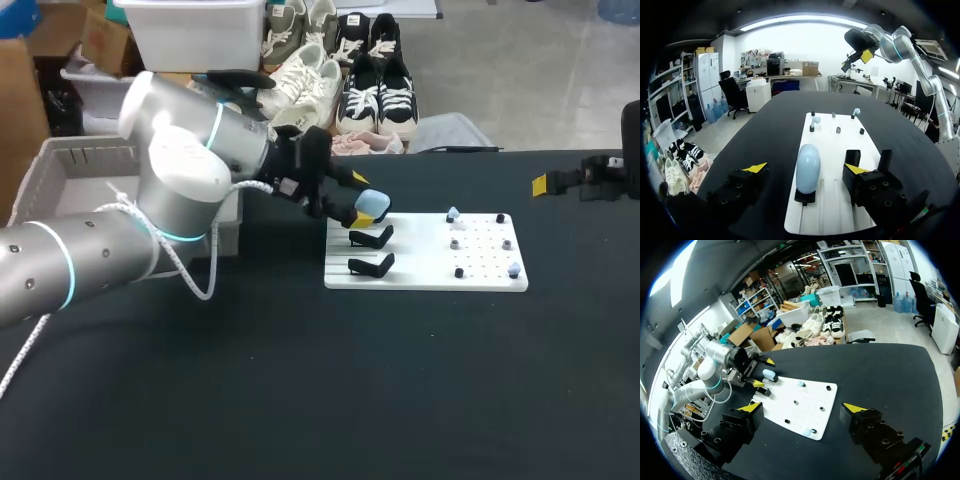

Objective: Pick up each earbud case from the left stands, insert the matching earbuds, close the lid, and place the case in the box.

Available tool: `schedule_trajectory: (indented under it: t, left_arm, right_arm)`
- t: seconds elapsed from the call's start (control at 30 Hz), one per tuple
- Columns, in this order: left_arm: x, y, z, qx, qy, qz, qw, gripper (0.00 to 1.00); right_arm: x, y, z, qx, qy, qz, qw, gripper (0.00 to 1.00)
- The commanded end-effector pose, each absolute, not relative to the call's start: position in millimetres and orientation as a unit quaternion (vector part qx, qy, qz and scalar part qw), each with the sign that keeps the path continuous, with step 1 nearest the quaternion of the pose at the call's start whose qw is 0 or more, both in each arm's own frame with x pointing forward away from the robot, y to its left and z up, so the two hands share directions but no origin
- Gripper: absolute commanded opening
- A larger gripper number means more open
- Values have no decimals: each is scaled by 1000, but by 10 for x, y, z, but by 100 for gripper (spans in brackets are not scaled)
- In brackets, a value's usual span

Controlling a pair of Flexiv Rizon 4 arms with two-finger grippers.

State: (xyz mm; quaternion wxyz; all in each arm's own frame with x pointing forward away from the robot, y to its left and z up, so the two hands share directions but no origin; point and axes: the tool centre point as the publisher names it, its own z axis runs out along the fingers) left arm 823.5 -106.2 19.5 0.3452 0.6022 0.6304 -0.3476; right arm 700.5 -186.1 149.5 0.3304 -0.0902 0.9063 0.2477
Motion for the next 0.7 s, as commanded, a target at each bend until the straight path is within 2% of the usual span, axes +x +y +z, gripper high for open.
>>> schedule_trajectory:
  t: [0.03, 0.37, 0.5, 0.63, 0.7]
  left_arm:
    - [8276, -1089, 171, 602, 631, -348, 343, 100]
    - [8265, -1101, 147, 600, 633, -350, 341, 98]
    - [8265, -1090, 138, 598, 635, -350, 342, 93]
    - [8263, -1086, 134, 597, 636, -350, 342, 84]
    - [8263, -1083, 130, 597, 636, -350, 341, 84]
  right_arm:
    - [7010, -1863, 1494, -91, 906, 248, 330, 100]
    - [7010, -1863, 1494, -91, 906, 248, 330, 100]
    - [7010, -1863, 1494, -91, 906, 248, 330, 100]
    - [7010, -1863, 1494, -91, 906, 248, 330, 100]
    - [7010, -1863, 1494, -91, 906, 248, 330, 100]
